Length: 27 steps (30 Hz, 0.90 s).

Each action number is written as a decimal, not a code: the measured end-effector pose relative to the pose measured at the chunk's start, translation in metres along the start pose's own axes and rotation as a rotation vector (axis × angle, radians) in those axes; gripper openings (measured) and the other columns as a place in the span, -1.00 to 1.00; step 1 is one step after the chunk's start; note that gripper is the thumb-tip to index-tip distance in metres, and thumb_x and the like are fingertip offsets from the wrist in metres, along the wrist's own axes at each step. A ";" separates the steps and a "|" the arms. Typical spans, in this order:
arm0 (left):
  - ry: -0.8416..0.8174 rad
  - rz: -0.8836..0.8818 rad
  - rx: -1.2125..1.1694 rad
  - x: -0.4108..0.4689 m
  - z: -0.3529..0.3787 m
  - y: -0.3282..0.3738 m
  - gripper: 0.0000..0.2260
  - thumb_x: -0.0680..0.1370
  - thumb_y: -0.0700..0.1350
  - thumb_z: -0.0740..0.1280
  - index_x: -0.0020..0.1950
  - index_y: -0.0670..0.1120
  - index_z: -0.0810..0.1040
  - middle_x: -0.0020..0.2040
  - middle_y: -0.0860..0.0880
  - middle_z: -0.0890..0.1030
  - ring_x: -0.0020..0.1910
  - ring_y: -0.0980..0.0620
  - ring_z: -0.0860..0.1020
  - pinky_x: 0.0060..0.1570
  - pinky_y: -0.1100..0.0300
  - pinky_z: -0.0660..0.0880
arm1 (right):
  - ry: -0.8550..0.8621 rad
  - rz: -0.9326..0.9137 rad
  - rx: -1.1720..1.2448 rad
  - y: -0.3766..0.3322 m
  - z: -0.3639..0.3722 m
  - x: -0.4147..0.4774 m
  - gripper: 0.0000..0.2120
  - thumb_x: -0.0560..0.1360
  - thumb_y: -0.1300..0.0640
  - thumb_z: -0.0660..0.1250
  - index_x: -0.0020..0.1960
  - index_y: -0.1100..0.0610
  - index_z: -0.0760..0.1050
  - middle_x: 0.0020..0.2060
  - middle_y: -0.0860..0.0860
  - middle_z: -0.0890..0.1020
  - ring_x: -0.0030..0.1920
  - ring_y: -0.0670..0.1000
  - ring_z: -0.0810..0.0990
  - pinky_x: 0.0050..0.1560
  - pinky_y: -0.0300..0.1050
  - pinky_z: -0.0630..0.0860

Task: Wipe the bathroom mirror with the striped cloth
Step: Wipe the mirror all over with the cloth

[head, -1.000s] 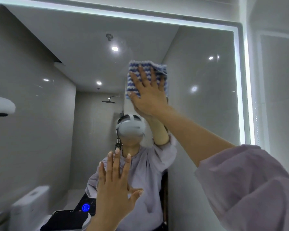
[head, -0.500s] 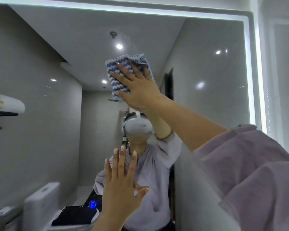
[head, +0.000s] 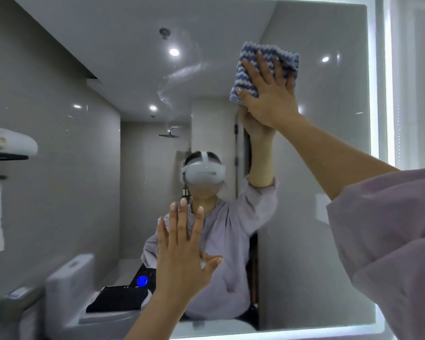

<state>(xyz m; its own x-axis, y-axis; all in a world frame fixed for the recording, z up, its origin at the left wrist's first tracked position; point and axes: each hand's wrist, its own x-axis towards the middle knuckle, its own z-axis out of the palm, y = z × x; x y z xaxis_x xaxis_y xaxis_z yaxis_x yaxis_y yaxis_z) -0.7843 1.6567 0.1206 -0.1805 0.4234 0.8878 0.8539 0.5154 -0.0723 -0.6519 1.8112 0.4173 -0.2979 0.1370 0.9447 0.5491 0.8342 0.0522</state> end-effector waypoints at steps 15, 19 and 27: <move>0.004 -0.004 0.007 0.001 0.000 0.002 0.04 0.30 0.39 0.35 0.55 -0.10 -0.04 0.55 -0.26 -0.08 0.52 -0.27 -0.05 0.43 -0.20 -0.09 | -0.022 -0.344 -0.130 -0.099 0.036 -0.036 -0.40 0.58 -0.24 -0.05 0.55 -0.11 -0.15 0.55 -0.04 -0.14 0.52 0.15 -0.24 0.41 0.19 -0.38; -0.013 -0.013 0.004 0.001 -0.001 0.002 0.02 0.33 0.41 0.30 0.55 -0.07 -0.11 0.55 -0.21 -0.16 0.52 -0.24 -0.11 0.45 -0.16 -0.17 | -0.047 -0.453 -0.168 -0.104 0.046 -0.055 -0.40 0.57 -0.23 -0.03 0.55 -0.12 -0.09 0.56 -0.03 -0.09 0.53 0.16 -0.19 0.43 0.21 -0.34; -0.047 -0.012 0.017 0.002 -0.003 0.001 -0.02 0.35 0.40 0.29 0.55 -0.08 -0.05 0.55 -0.22 -0.18 0.52 -0.23 -0.16 0.45 -0.18 -0.18 | -0.049 -0.408 -0.172 -0.064 0.034 -0.064 -0.41 0.58 -0.25 -0.02 0.54 -0.16 -0.09 0.56 -0.08 -0.08 0.54 0.10 -0.18 0.47 0.16 -0.31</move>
<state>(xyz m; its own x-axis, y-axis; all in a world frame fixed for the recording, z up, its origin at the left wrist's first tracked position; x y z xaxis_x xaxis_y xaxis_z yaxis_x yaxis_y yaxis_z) -0.7822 1.6560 0.1233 -0.2138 0.4510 0.8666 0.8431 0.5332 -0.0695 -0.6950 1.7670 0.3420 -0.5517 -0.1562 0.8193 0.4996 0.7247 0.4746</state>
